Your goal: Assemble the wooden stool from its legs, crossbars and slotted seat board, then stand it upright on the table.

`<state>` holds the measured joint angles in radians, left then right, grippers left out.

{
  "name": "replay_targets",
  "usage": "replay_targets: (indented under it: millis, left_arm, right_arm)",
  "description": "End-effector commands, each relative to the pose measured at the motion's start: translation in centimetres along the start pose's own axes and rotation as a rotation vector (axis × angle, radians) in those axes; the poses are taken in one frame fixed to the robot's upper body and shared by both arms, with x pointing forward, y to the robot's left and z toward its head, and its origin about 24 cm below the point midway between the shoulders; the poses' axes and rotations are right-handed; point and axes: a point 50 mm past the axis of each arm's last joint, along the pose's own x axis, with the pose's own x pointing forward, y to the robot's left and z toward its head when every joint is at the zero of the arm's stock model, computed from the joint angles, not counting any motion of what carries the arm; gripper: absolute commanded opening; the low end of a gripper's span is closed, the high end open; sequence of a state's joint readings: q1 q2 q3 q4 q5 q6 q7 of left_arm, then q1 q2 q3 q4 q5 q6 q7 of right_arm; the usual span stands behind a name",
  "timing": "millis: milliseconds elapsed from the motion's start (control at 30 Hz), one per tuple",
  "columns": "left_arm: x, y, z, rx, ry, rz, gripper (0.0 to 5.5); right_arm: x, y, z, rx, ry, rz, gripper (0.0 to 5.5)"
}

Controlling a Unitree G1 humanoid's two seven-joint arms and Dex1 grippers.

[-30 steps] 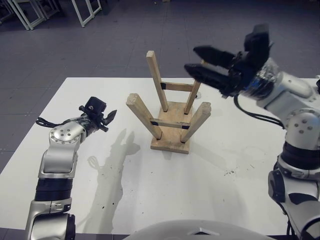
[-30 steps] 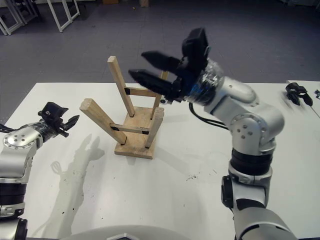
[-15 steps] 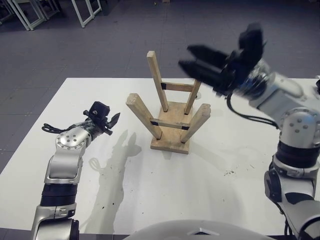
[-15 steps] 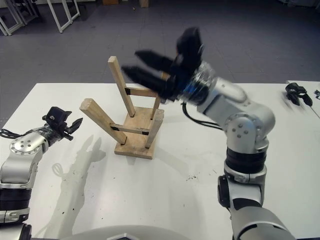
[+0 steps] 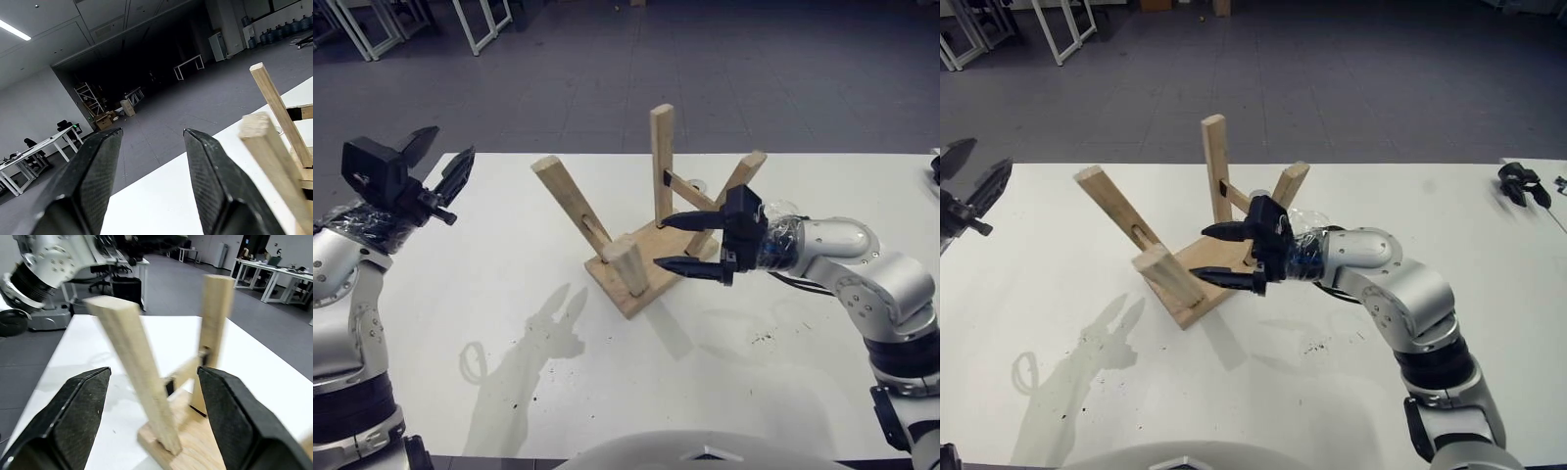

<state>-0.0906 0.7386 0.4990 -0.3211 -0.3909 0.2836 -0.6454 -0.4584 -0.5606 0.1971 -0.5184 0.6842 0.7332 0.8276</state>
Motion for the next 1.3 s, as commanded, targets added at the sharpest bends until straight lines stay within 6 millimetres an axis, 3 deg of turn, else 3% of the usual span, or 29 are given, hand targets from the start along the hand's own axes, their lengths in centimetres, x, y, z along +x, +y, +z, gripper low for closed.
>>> replay_targets:
  millis: [33, 233, 333, 433, 667, 933, 1100, 1300]
  left_arm:
    - [0.8, -0.1, 0.8, -0.001, 0.004, -0.115, 2.30]
    - [-0.1, -0.1, 0.9, -0.085, 0.037, -0.304, 2.30]
    - [-0.2, 0.4, 1.3, -0.132, 0.034, -0.406, 2.30]
    - [-0.2, 0.5, 1.6, -0.188, -0.016, -0.561, 2.77]
    - [1.3, -1.2, -0.9, -0.207, 0.108, -0.801, 3.75]
    - [5.4, -3.7, -3.7, -0.280, 0.101, -0.904, 3.75]
    - [5.4, -5.1, -5.2, -0.404, 0.134, -1.006, 3.03]
    - [5.4, -6.1, -5.6, -0.482, 0.128, -1.069, 2.23]
  right_arm:
    - [-1.2, 0.0, 2.2, -0.014, -0.032, 0.002, 3.26]
    - [-4.3, -0.4, 7.2, -0.011, -0.190, 0.021, 3.26]
    - [-5.6, -1.1, 8.3, -0.010, -0.199, -0.014, 3.26]
    - [-6.6, -1.9, 6.5, 0.010, -0.085, -0.042, 3.29]
    - [-6.1, -4.3, 2.7, 0.070, 0.028, -0.050, 3.29]
    - [-5.2, -6.1, -1.4, 0.139, 0.146, 0.038, 3.29]
    - [-4.8, -7.0, -4.1, 0.223, 0.178, 0.094, 3.29]
    - [-4.3, -7.0, -6.8, 0.291, 0.200, 0.132, 2.32]
